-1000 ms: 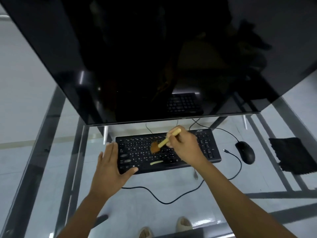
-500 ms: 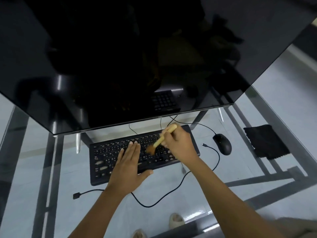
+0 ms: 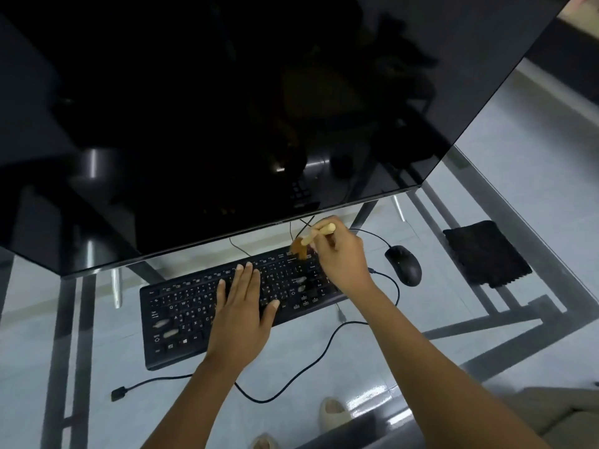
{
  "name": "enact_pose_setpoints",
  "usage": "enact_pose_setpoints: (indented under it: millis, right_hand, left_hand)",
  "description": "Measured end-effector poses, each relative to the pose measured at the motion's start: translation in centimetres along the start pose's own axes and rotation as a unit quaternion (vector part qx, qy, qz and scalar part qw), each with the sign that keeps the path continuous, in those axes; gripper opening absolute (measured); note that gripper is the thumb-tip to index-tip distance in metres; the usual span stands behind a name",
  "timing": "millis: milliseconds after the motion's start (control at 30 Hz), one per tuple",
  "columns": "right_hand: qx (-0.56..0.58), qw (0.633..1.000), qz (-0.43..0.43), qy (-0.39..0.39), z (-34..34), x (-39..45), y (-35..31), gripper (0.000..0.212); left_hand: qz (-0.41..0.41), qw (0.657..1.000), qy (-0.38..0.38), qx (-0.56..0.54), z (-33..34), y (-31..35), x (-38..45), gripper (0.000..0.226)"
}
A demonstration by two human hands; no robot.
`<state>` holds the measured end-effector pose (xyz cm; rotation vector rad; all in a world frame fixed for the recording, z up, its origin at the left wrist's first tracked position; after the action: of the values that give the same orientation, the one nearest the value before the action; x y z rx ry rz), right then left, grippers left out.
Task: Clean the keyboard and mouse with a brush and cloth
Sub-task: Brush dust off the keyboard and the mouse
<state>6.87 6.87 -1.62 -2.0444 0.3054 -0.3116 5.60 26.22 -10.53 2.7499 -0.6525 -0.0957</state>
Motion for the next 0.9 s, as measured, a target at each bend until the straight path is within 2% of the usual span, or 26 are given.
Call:
enact_pose_setpoints:
  millis: [100,167,233,300,367,467,533,600,667,700,767,833,900]
  right_hand:
    - [-0.027,0.998,0.027,-0.059,0.5,0.2,0.8,0.008]
    - [-0.051,0.999,0.003,-0.011,-0.4,0.6,0.2,0.008]
    - [-0.025,0.999,0.015,0.021,-1.7,1.1,0.5,0.01]
    - [-0.02,0.998,0.048,-0.028,-1.4,1.5,1.1,0.012]
    - [-0.068,0.995,0.042,-0.06,-1.1,1.6,1.6,0.011]
    - [-0.067,0.997,0.019,0.021,-3.0,1.8,1.5,0.009]
    - [-0.025,0.998,0.056,0.007,-3.1,1.9,2.1,0.011]
    - [-0.051,0.996,0.061,-0.044,-2.4,1.7,2.2,0.011]
    - [-0.08,0.996,0.027,-0.01,-2.9,1.5,1.9,0.01]
    - [-0.069,0.997,0.017,0.026,-3.6,1.4,1.5,0.009]
    - [-0.018,0.998,0.031,0.044,-4.5,1.6,2.0,0.01]
    - [-0.001,0.998,0.06,-0.019,-3.8,1.6,2.4,0.01]
    - [-0.048,0.997,0.035,-0.057,-3.3,1.3,2.5,0.01]
  left_hand:
    - [0.008,1.0,0.006,0.002,0.1,0.6,0.7,0.075]
    - [0.015,1.0,-0.001,0.01,0.1,0.9,1.3,0.076]
    - [0.019,1.0,0.0,0.007,0.1,1.3,2.1,0.075]
    - [0.02,1.0,-0.004,0.007,0.3,1.6,2.8,0.075]
    - [0.018,1.0,-0.014,0.014,0.6,1.4,3.0,0.076]
    - [0.021,0.999,-0.017,0.025,1.0,1.3,2.7,0.075]
    - [0.021,0.999,-0.017,0.024,1.1,1.3,2.7,0.074]
    - [0.016,1.0,-0.017,0.015,1.1,1.3,2.8,0.074]
    - [0.013,1.0,-0.019,0.002,1.1,1.2,2.8,0.075]
    - [0.014,1.0,-0.02,-0.002,1.1,1.2,2.8,0.075]
    - [0.015,1.0,-0.023,-0.007,1.1,1.2,2.8,0.076]
    - [0.018,0.999,-0.023,-0.013,1.1,1.2,2.8,0.077]
    - [0.016,0.999,-0.023,-0.015,1.1,1.1,2.8,0.078]
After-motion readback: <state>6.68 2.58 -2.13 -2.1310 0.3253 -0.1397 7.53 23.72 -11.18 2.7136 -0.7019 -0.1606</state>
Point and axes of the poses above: each hand's wrist, its own x-axis towards the middle knuckle, its own z-axis out of the palm, y = z × x, the point moved 7 cm from there along x, towards the middle knuckle, and after that the axes turned 5 degrees about x, right-handed, at the moved point
